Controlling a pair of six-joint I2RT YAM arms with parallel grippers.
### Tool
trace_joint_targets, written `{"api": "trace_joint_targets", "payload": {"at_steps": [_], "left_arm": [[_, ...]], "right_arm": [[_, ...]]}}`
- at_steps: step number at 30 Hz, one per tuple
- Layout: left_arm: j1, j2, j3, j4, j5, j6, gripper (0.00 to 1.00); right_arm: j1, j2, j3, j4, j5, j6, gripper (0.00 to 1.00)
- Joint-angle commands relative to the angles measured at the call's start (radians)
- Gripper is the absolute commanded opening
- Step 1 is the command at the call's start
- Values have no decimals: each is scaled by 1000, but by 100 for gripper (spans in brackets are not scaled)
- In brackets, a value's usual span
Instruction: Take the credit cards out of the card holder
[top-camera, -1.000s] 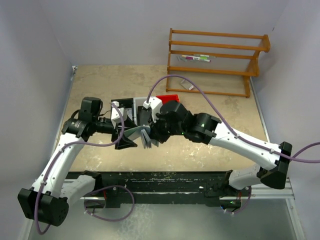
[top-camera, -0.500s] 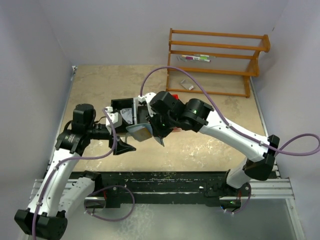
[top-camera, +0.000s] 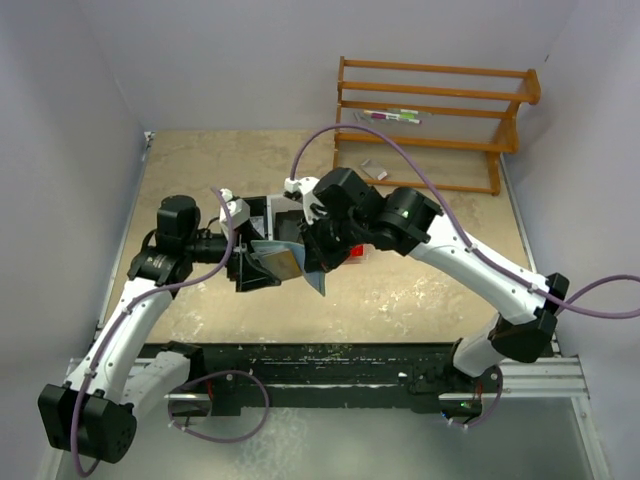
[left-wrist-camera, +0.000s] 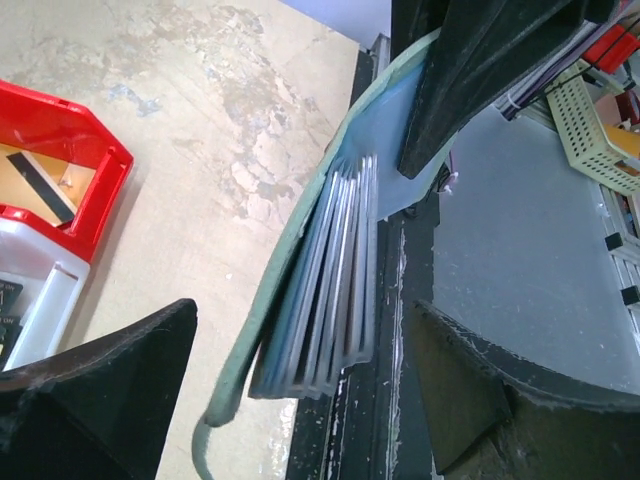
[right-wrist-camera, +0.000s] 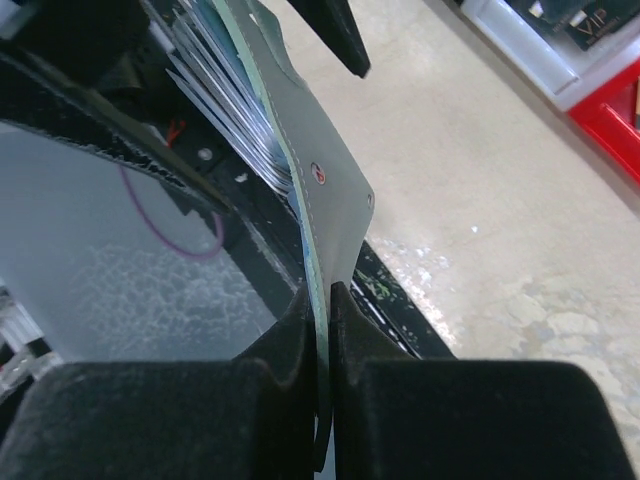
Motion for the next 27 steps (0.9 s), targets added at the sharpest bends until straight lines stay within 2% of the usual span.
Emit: {"api": "trace_joint_targets", "payload": {"at_steps": [1, 7, 11, 20, 25, 27], "left_arm": [[6, 2, 14, 137, 79, -114, 86], [6, 6, -9, 295, 165, -312, 83], [5, 10, -2, 381, 181, -413, 79], [6, 32, 20, 520, 248, -634, 59], [5, 32, 34, 531, 261, -700, 47], [7, 37, 39, 534, 253, -730, 38]], "right_arm": [[-57, -92, -29, 135, -204, -5, 0], [-117, -172, -155, 324, -468, -15, 0], [-147, -186, -204, 376, -578, -12, 0], [-232, -235, -304, 485, -742, 1, 0], [-261, -246, -342, 544, -775, 15, 0], [-267, -246, -354, 559, -783, 14, 0]]}}
